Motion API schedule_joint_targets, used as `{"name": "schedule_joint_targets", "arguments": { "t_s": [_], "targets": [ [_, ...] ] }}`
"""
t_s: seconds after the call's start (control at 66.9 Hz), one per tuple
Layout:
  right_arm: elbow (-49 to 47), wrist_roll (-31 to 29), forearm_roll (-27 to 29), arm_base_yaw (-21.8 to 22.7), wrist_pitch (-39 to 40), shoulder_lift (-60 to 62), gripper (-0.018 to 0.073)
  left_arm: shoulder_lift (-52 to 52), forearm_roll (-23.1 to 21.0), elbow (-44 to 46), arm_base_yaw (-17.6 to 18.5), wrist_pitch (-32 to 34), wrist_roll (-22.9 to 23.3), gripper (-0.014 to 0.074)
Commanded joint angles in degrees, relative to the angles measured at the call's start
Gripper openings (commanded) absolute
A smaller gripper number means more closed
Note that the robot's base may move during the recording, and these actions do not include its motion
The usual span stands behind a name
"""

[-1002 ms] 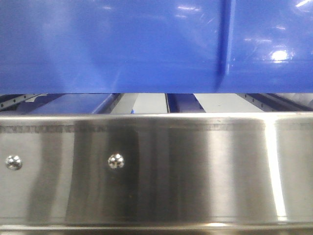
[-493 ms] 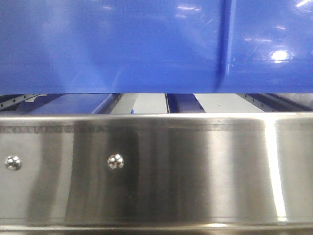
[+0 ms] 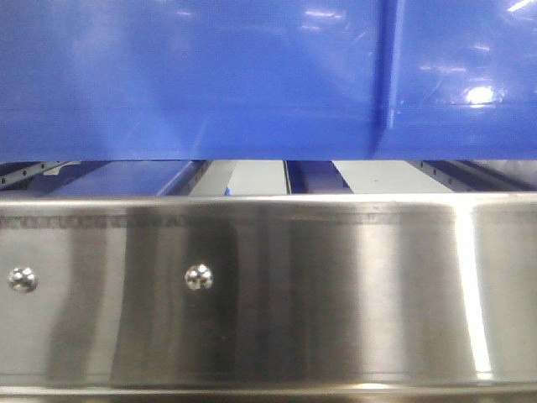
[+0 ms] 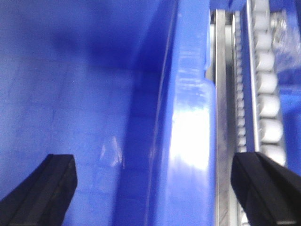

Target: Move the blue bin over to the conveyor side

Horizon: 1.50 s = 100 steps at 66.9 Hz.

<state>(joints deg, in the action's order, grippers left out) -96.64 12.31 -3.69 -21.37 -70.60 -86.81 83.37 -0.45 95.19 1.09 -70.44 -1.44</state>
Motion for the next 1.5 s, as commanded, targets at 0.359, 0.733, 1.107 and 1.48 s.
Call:
{"name": "schedule_joint_targets", "arguments": {
  "t_s": [0.359,0.733,1.107,1.48],
  "targets": [
    [0.1,1.8,-0.6,0.0,0.6,0.1,0.0549,-0.2,-0.6,0.2,0.2,0.5,0.5,0.0494],
    [0.1,1.8,-0.6,0.0,0.6,0.1,0.0549,-0.1,-0.6,0.2,0.2,0.5,0.3,0.0494],
    [0.1,1.8,-0.6,0.0,0.6,0.1,0.0549,0.6,-4.9,0.2,-3.8,0.5,-3.1,0.0494],
    [0.1,1.8,-0.6,0.0,0.6,0.1,0.0549,1.0,-4.2,0.2,-3.0,0.5,-3.3,0.0494]
  ]
}}
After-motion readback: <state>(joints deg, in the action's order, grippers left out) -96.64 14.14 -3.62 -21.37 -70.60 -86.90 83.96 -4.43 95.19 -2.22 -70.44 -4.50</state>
